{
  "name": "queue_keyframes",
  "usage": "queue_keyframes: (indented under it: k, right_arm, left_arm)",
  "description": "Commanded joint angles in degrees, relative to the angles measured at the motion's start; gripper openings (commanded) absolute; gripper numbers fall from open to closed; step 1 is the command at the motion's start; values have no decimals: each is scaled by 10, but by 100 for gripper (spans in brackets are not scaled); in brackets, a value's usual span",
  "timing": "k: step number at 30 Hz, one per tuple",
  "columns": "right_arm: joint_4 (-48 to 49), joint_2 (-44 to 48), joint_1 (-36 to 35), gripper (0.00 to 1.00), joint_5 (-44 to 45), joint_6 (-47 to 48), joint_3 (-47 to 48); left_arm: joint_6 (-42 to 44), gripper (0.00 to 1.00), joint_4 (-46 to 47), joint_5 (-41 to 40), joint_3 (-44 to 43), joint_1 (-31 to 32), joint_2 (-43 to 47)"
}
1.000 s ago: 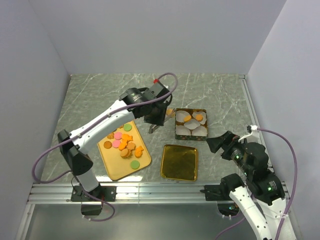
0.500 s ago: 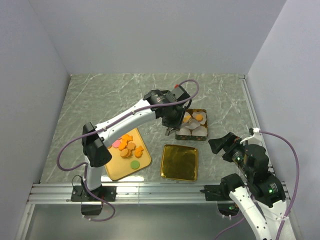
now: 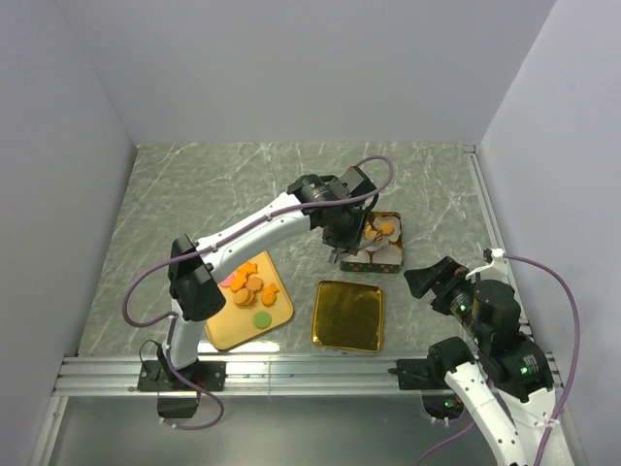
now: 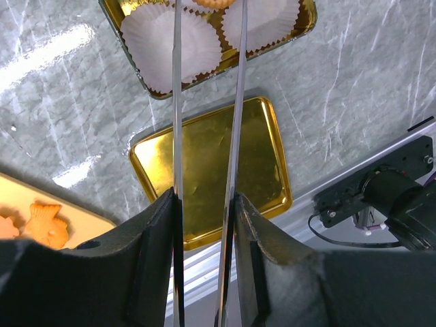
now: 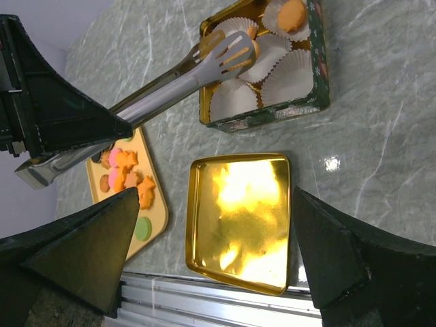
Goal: Pack the cookies
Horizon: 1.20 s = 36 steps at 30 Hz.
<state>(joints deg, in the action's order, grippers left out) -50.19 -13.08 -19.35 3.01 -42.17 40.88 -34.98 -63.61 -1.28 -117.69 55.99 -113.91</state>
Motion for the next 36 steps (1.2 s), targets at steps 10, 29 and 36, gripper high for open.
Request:
queue_keyframes:
  k: [10, 29, 36]
  right_arm:
    - [29, -8, -2, 100, 6, -5, -7]
    - [48, -29, -2, 100, -5, 0, -12]
    - [53, -31, -2, 100, -6, 2, -12]
  left_arm:
    - [2, 34, 18, 1, -40, 4, -24]
    - [9, 45, 5, -16, -84, 4, -64]
    - [13, 49, -4, -25, -103, 4, -70]
